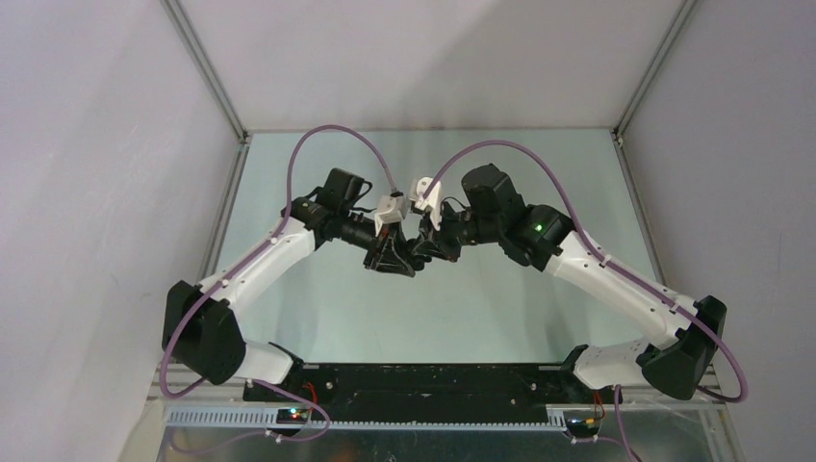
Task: Insert the wireless bluetooth earbuds into the charging case
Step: Place the earbud in the charging case.
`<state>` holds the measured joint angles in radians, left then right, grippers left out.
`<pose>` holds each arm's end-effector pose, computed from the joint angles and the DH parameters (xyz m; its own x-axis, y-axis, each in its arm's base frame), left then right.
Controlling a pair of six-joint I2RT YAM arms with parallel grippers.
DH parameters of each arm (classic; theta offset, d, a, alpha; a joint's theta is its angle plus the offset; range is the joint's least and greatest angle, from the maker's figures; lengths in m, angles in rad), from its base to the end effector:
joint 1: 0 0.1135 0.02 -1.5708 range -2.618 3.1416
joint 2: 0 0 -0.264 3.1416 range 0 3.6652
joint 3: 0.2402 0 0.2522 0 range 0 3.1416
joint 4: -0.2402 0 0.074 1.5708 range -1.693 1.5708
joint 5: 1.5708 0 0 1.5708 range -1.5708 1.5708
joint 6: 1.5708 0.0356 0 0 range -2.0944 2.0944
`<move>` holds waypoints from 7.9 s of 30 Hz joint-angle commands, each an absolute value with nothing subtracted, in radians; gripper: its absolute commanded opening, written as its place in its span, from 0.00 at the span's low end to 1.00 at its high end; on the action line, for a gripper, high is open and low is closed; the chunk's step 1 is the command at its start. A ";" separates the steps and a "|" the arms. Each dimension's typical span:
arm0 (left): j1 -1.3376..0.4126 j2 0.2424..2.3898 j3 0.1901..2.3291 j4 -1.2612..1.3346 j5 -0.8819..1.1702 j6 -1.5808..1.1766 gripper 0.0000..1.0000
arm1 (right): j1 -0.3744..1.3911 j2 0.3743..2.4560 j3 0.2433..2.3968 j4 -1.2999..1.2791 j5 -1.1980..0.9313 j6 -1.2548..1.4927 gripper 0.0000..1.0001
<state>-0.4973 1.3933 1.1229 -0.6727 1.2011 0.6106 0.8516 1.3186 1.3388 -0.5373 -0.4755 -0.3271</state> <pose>0.2272 -0.1611 0.2954 -0.2080 0.3486 -0.9139 0.9434 -0.1752 -0.2816 0.1786 0.2287 0.3819 -0.0093 -0.4442 -0.8959 -0.9863 0.1517 -0.0650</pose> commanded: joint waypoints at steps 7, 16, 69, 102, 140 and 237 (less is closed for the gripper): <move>-0.506 1.395 1.165 -0.690 1.214 0.651 0.01 | 0.861 1.316 1.342 -0.499 -0.468 -0.342 0.10; -0.509 1.390 1.156 -0.668 1.189 0.635 0.01 | 0.864 1.310 1.336 -0.498 -0.448 -0.338 0.10; -0.548 1.391 1.185 -0.746 1.121 0.713 0.00 | 0.868 1.250 1.318 -0.561 -0.490 -0.421 0.10; -0.527 1.348 1.170 -0.729 1.110 0.706 0.01 | 0.889 1.313 1.318 -0.557 -0.439 -0.422 0.10; -0.528 1.343 1.164 -0.722 1.107 0.705 0.01 | 0.922 1.312 1.318 -0.578 -0.443 -0.454 0.10; -0.517 1.341 1.170 -0.741 1.128 0.720 0.01 | 0.828 1.211 1.288 -0.455 -0.347 -0.346 0.39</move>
